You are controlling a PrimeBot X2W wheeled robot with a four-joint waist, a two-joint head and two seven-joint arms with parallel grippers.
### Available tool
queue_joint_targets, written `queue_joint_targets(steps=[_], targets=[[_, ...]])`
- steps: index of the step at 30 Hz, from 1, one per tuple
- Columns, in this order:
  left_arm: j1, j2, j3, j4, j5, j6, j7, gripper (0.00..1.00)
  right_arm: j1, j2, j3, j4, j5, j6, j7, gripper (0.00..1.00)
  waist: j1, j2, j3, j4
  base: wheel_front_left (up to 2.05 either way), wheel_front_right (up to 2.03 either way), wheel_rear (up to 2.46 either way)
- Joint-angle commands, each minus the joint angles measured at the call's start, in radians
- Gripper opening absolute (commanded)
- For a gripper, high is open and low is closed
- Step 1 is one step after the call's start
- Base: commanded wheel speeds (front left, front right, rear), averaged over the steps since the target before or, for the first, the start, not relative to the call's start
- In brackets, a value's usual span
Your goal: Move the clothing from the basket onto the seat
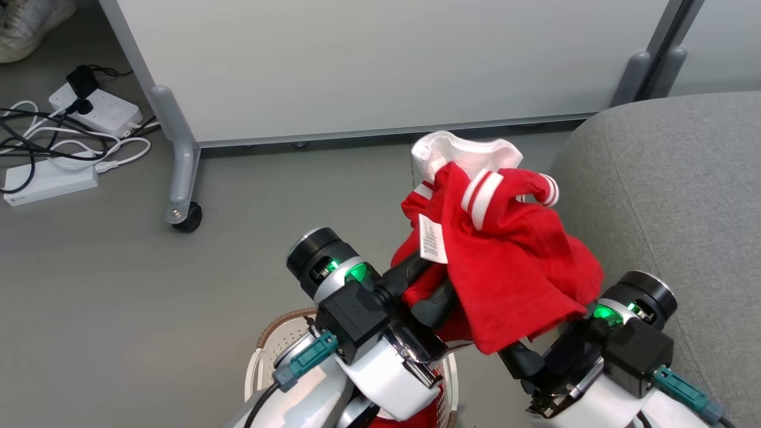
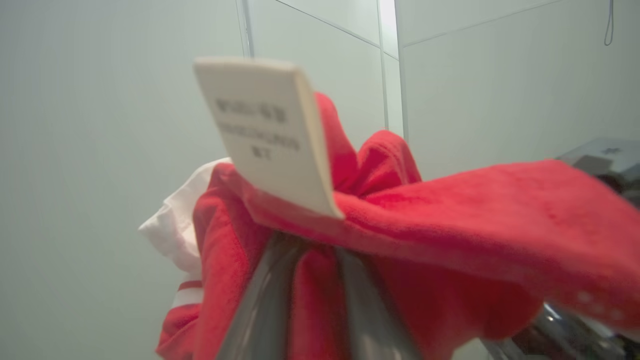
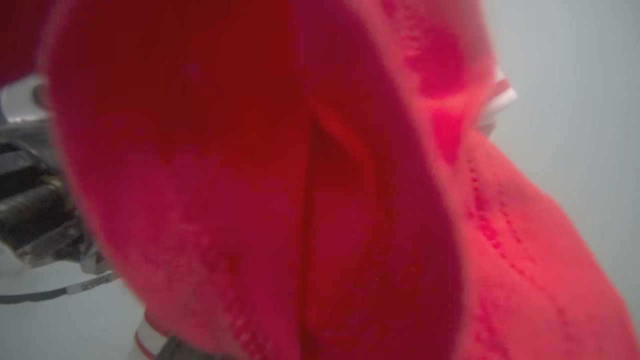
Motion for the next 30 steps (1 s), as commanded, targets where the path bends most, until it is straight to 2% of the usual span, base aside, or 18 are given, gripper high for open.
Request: queue_joint_targets(steps=[1,8,9,10,21,29,30], targets=[[-0.017,0.006,-0.011,0.006,-0.006,-0.001,-0.002,0.00,-0.012,0.003,0.008,0.010,-0.007,0.000,-0.006,1.00,0.0000,-0.0001,0.000,0.003,0.00,0.00,0.00],[-0.023,0.003,-0.042,0.015,-0.025,-0.001,-0.002,0.00,-0.020,0.018,0.026,0.048,-0.014,0.000,-0.006,1.00,0.0000,-0.0001,-0.003,0.011,0.00,0.00,0.00],[-0.022,0.003,-0.043,0.015,-0.027,-0.001,-0.002,0.00,-0.021,0.018,0.029,0.055,-0.011,0.000,-0.006,0.43,0.0000,-0.0001,-0.004,0.011,0.00,0.00,0.00],[-0.022,0.003,-0.044,0.016,-0.028,-0.001,-0.002,0.00,-0.022,0.025,0.027,0.057,-0.002,0.000,-0.006,0.00,0.0000,-0.0001,-0.004,0.012,0.00,0.00,0.00],[-0.009,0.012,-0.012,0.043,-0.021,-0.001,-0.002,0.00,-0.006,0.054,-0.016,0.064,0.047,0.000,-0.006,0.00,0.0000,-0.0001,-0.002,0.007,0.00,0.00,0.00],[-0.006,0.032,-0.020,0.120,0.018,-0.001,0.000,0.00,0.015,0.076,-0.050,0.050,0.095,0.000,-0.006,0.00,0.0000,-0.0001,-0.004,-0.003,0.00,0.00,0.00],[-0.005,0.032,-0.021,0.124,0.021,-0.001,0.000,0.35,0.016,0.081,-0.058,0.047,0.099,0.000,-0.006,0.00,0.0000,-0.0001,-0.004,-0.004,0.00,0.00,0.00]])
